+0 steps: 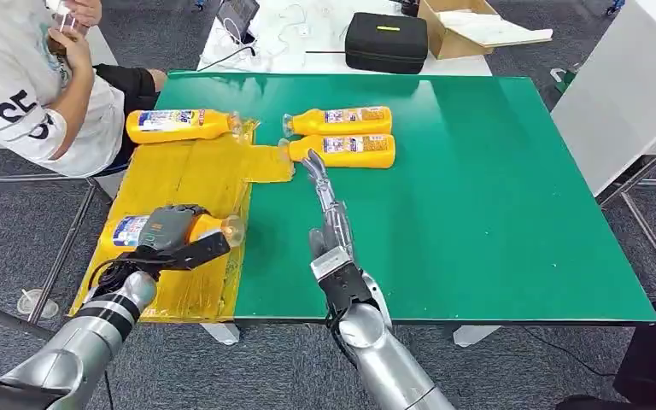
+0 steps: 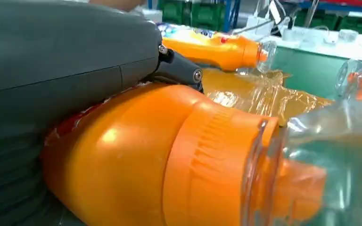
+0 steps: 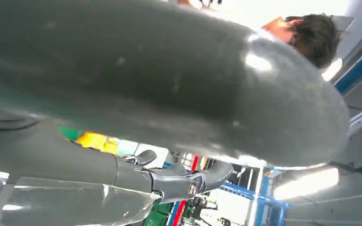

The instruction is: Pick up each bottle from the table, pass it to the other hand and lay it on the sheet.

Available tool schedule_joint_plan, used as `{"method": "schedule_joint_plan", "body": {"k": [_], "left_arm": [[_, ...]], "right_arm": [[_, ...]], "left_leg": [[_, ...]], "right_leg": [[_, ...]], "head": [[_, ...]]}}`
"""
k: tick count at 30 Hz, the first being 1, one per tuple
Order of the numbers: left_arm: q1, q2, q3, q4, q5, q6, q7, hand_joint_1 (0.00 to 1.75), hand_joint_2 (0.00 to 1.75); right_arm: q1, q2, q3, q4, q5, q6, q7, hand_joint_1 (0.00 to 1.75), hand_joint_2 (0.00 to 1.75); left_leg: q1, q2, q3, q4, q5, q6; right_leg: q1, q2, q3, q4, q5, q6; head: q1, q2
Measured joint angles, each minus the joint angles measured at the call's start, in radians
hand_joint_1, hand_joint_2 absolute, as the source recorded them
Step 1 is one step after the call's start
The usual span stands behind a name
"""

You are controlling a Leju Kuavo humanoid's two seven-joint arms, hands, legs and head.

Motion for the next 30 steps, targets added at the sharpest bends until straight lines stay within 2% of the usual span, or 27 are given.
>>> {"method": "schedule_joint_plan", "body": {"k": [1,2,9,10,17,22,30], "left_arm": [[-0.002,0.000,0.006,0.000,0.005,-0.010,-0.003,0.31,1.75],[-0.003,0.000,0.011,0.000,0.010,-0.015,-0.005,0.00,1.75],[0.018,-0.008,0.025,0.002,0.036,-0.083,-0.008,0.00,1.75],[0.017,-0.010,0.028,0.002,0.037,-0.093,-0.009,0.00,0.00],[0.016,-0.010,0.033,0.002,0.051,-0.195,-0.029,0.00,0.00],[0.019,-0.012,0.033,0.002,0.059,-0.216,-0.037,0.00,0.00],[-0.009,0.000,0.034,0.002,0.088,-0.376,-0.037,0.00,0.00]], "right_arm": [[0.000,0.001,0.000,0.003,0.001,0.001,0.000,0.00,0.00],[-0.001,0.002,0.000,0.005,0.001,0.001,0.000,0.00,0.00],[-0.005,0.005,0.003,0.022,0.004,0.014,0.000,0.00,0.00],[-0.006,0.005,0.003,0.025,0.005,0.018,0.001,0.00,0.00],[-0.014,0.007,0.002,0.050,0.002,0.045,0.001,0.00,0.00],[-0.016,0.008,0.000,0.063,-0.003,0.051,0.001,0.00,0.00],[-0.024,0.009,-0.003,0.082,-0.014,0.057,0.002,0.00,0.00]], "left_leg": [[0.000,0.000,0.001,0.000,0.000,0.000],[0.000,0.000,0.002,0.000,0.000,0.000],[0.000,0.000,0.004,0.000,0.000,0.000],[0.000,0.000,0.004,0.000,0.000,0.000],[0.000,-0.001,0.004,0.000,0.000,0.000],[0.000,-0.001,0.004,0.000,0.000,0.000],[0.000,-0.002,0.007,0.000,0.000,0.000]], "right_leg": [[0.000,0.000,0.001,0.000,0.000,0.000],[0.000,0.000,0.002,0.000,0.000,0.000],[0.000,0.000,0.003,0.000,0.000,0.000],[0.000,0.000,0.003,0.000,0.000,0.000],[0.000,0.000,0.004,0.000,0.000,0.000],[0.000,0.000,0.004,0.000,0.000,0.000],[0.000,-0.001,0.007,0.000,0.000,0.000]], "head": [[0.000,0.000],[0.000,0.000],[0.000,0.000],[0.001,0.000],[0.000,0.000],[0.000,0.000],[0.000,0.000]]}}
